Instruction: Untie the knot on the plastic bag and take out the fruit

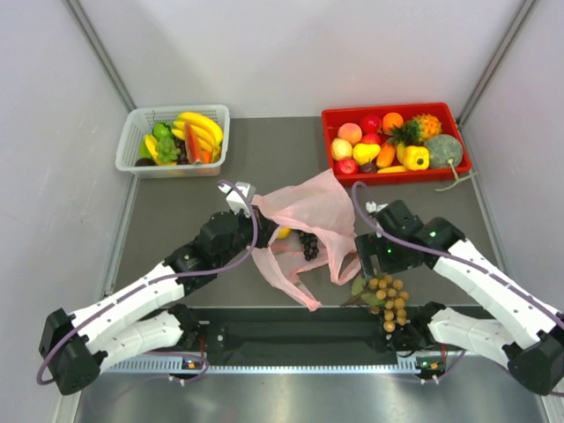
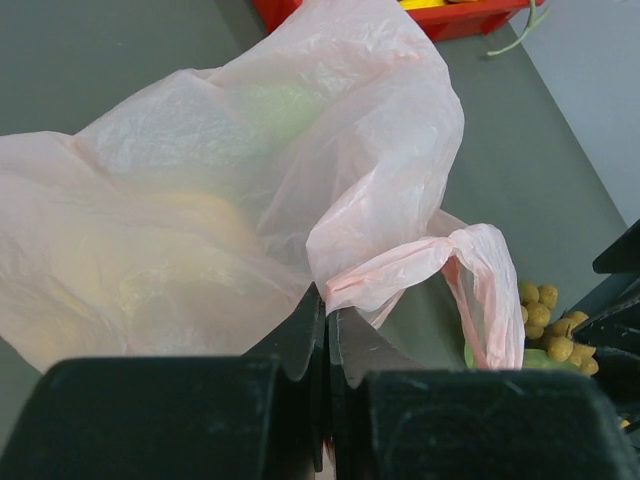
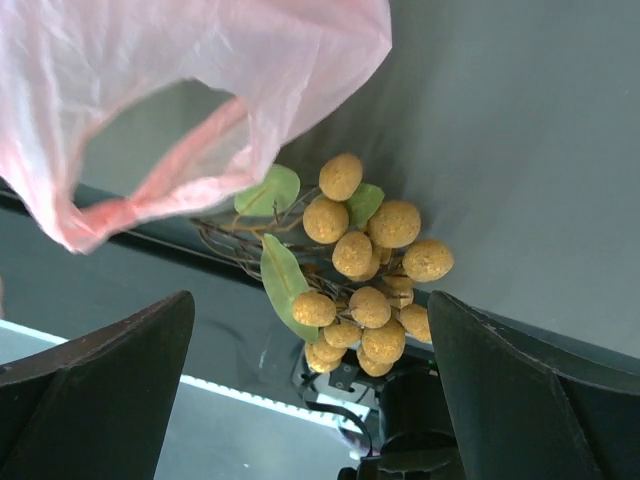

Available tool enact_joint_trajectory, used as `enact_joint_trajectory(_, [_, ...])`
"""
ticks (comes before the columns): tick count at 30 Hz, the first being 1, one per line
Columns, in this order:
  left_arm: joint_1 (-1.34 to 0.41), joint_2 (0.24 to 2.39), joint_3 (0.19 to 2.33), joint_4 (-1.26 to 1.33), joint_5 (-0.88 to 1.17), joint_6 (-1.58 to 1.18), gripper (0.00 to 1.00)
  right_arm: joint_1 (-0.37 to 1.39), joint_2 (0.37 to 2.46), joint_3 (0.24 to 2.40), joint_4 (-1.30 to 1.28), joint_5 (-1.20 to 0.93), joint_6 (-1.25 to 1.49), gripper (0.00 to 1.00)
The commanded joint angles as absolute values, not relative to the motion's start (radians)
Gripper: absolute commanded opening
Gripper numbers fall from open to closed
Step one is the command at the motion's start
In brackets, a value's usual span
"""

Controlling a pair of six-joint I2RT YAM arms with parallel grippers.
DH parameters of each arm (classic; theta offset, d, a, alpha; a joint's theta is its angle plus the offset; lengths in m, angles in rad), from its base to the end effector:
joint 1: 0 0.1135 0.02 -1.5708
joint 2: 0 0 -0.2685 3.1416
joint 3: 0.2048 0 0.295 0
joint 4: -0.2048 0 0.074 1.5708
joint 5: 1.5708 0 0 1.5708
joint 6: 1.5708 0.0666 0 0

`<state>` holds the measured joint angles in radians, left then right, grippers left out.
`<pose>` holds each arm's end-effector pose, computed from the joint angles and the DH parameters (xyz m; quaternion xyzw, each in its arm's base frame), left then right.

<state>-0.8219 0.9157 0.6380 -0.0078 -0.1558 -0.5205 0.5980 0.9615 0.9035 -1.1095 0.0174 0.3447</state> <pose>0.2014 -0.2015 0.2656 0.0737 0.7960 -0.3228 0.5066 0.1770 0.1192 0.2475 -0.1220 0.9721 0.0833 0.1823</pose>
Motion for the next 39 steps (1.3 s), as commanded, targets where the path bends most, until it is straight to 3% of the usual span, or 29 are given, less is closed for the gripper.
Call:
enact_joint_trajectory(1, [-0.819,0.884,0.670,-0.034,-0.204,-0.488,0.00,0.704,0.997,0.888,-1.114,0.095,0.403,1.00])
enact_joint_trajectory(13, [-0.818,0.775,0.635,-0.087,-0.239,-0.474,0.00,0.816,1.170,0.764,-1.115,0.348,0.678,1.00])
enact_joint_trajectory(31, [-0.818,0.755,0.630,-0.089,-0.216,-0.474,0.00,0.850,1.250,0.657,-0.887,0.426,0.925,1.00])
enact_joint_trajectory(34, [-0.818,0.753,0.638,-0.100,-0.218,-0.471,0.00,0.844,1.220,0.637,-0.841,0.449,0.928,0.89])
enact_joint_trajectory(35, [-0.818,0.753,0.640,-0.101,-0.219,-0.471,0.00,0.841,1.209,0.632,-0.833,0.454,0.927,0.78])
enact_joint_trajectory(37, [-0.816,0.752,0.644,-0.107,-0.222,-0.469,0.00,0.835,1.178,0.629,-0.830,0.474,0.931,0.67])
enact_joint_trajectory(38, [-0.816,0.752,0.644,-0.112,-0.224,-0.468,0.00,0.833,1.164,0.630,-0.830,0.483,0.931,0.53])
enact_joint_trajectory(39, [-0.816,0.750,0.647,-0.113,-0.224,-0.466,0.00,0.833,1.149,0.634,-0.831,0.500,0.931,0.46])
